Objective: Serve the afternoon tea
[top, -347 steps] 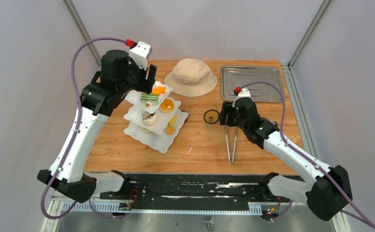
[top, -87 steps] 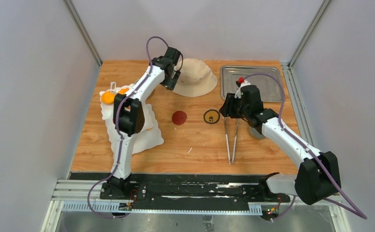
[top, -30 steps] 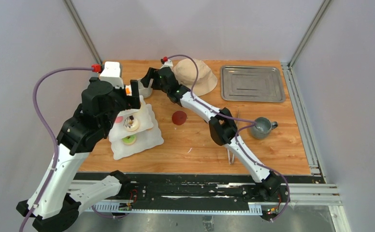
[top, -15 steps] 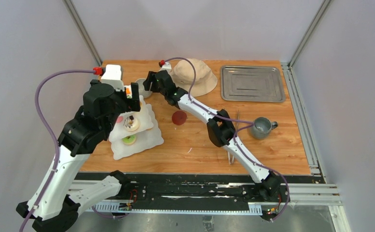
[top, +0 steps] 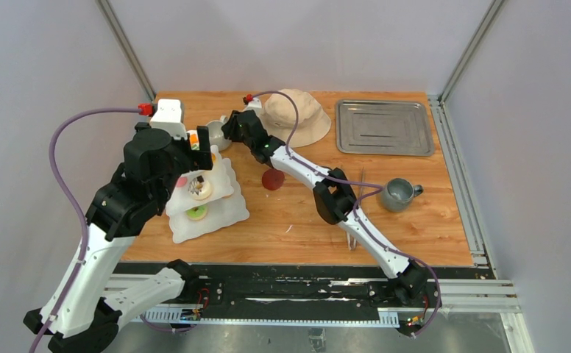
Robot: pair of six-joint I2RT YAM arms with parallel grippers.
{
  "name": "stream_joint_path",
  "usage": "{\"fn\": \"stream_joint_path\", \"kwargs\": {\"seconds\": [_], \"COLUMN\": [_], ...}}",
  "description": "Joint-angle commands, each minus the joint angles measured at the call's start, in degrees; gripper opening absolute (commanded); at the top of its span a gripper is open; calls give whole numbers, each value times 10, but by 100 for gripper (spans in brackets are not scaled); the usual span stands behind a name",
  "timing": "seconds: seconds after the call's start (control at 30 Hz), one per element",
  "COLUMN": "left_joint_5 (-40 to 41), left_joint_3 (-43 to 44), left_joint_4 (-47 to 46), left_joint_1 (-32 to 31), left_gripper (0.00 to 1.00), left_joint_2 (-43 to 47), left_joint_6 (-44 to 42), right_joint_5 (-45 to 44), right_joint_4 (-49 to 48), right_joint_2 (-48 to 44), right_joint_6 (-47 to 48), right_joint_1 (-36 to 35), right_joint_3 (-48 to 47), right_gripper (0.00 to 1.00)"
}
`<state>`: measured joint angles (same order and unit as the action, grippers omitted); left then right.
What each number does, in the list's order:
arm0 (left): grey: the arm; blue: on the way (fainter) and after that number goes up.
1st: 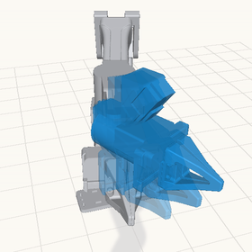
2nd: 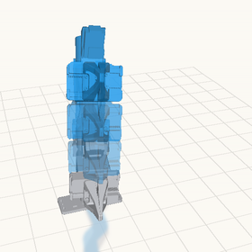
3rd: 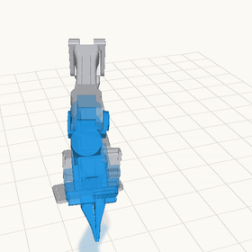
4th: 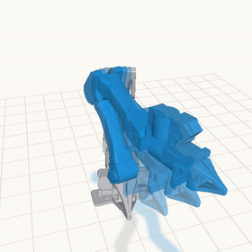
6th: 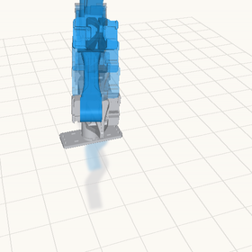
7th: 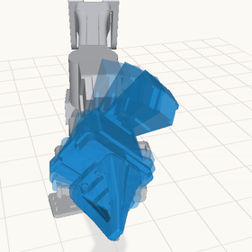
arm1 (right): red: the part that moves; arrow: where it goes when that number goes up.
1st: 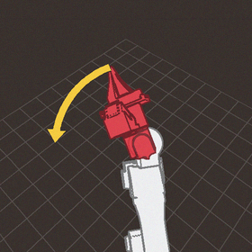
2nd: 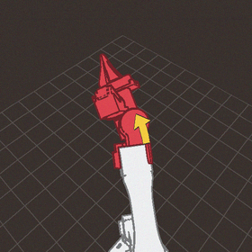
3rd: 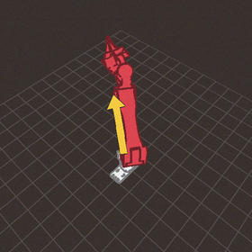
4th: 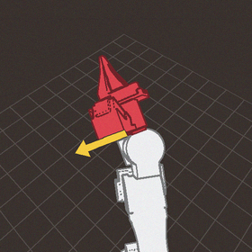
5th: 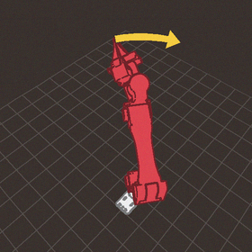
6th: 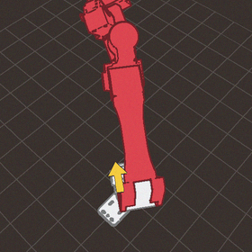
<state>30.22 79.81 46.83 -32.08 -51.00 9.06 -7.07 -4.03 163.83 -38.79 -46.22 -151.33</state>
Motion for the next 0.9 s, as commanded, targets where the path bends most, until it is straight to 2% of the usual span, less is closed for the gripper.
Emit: {"fn": "stream_joint_path", "kwargs": {"seconds": [0.0,0.07,0.13,0.37,0.43,0.6,0.67,0.77,0.87], "left_joint_5": [5,6,6,13,13,9,7,5,6], "left_joint_3": [3,4,4,1,-1,-4,-5,-5,-6], "left_joint_4": [-4,-4,-4,-5,-7,-11,-13,-14,-15], "left_joint_1": [-1,-1,-1,-1,-1,-1,-1,-1,0], "left_gripper": [98,98,98,98,98,98,98,98,98], "left_joint_2": [3,3,5,12,13,10,9,7,6], "left_joint_6": [10,10,11,14,14,14,14,14,15], "right_joint_5": [9,8,7,7,8,12,17,23,24], "right_joint_4": [7,4,3,13,19,35,43,50,56], "right_joint_2": [-30,-43,-50,-51,-51,-46,-34,-17,-14], "right_joint_6": [2,2,2,5,8,12,13,11,12], "right_joint_1": [-1,-2,-4,-4,-4,-4,-4,-5,-7], "right_joint_3": [32,53,66,65,64,61,43,18,15], "right_gripper": [30,18,10,6,13,43,52,57,55]}}
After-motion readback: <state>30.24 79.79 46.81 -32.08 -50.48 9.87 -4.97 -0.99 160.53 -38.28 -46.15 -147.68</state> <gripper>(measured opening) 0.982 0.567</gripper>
